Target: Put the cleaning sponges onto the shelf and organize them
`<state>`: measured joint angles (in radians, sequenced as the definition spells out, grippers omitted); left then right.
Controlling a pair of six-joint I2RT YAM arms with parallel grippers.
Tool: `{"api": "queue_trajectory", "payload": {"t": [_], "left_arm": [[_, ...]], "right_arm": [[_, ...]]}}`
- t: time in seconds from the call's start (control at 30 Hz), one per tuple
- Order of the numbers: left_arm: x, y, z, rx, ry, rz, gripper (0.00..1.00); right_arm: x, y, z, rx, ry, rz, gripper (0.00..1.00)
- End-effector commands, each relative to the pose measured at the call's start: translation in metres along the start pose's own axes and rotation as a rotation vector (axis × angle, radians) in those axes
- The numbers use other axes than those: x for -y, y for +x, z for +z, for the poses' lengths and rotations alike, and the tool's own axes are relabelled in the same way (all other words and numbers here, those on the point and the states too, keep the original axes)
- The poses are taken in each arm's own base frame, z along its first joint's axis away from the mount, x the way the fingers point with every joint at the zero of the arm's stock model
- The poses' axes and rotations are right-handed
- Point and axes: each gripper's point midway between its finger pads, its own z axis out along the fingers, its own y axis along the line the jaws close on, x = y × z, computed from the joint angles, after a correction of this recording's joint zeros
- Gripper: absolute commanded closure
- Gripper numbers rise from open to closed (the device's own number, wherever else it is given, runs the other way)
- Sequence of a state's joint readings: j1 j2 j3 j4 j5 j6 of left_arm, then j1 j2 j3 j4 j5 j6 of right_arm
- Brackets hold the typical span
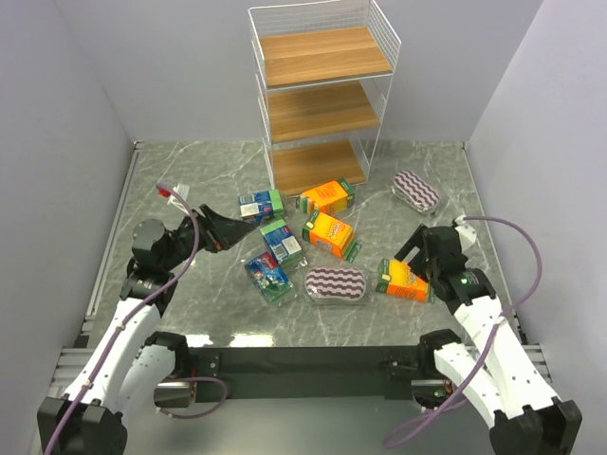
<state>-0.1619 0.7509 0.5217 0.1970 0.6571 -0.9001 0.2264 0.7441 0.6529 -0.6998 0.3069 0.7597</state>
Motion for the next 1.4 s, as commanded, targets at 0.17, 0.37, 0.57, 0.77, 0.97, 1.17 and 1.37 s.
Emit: {"api": "queue_trajectory", "payload": {"t": [0.17, 0.37, 0.57, 0.77, 0.97, 1.17, 1.37], "left_arm": [[0.006, -0.002, 0.001, 0.008, 0.036, 0.019, 0.01], [0.004, 0.000, 0.003, 0.002, 0.044, 0.000, 0.01], [0.005, 0.000, 0.004, 0.001, 0.048, -0.011, 0.01], [0.004, -0.001, 0.001, 0.009, 0.021, 0.007, 0.00], [0.005, 0.002, 0.004, -0.001, 0.048, -0.020, 0.01], [0.010, -0.002, 0.001, 0.008, 0.045, -0.004, 0.01], [0.010, 0.001, -0.003, 0.015, 0.035, 0.003, 0.00]], "right_arm": [[-0.040, 0.062, -0.020, -0.249, -0.350, 0.025, 0.12], [-0.043, 0.084, -0.011, -0.276, -0.435, 0.038, 0.15], [-0.050, 0.083, 0.009, -0.279, -0.411, 0.034, 0.10], [-0.055, 0.064, 0.021, -0.218, -0.368, 0.011, 0.08], [-0.063, 0.043, 0.043, -0.161, -0.291, 0.044, 0.06], [-0.067, 0.001, 0.066, -0.032, -0.170, 0.185, 0.04], [-0.081, -0.012, 0.085, -0.024, -0.169, 0.304, 0.04]]}}
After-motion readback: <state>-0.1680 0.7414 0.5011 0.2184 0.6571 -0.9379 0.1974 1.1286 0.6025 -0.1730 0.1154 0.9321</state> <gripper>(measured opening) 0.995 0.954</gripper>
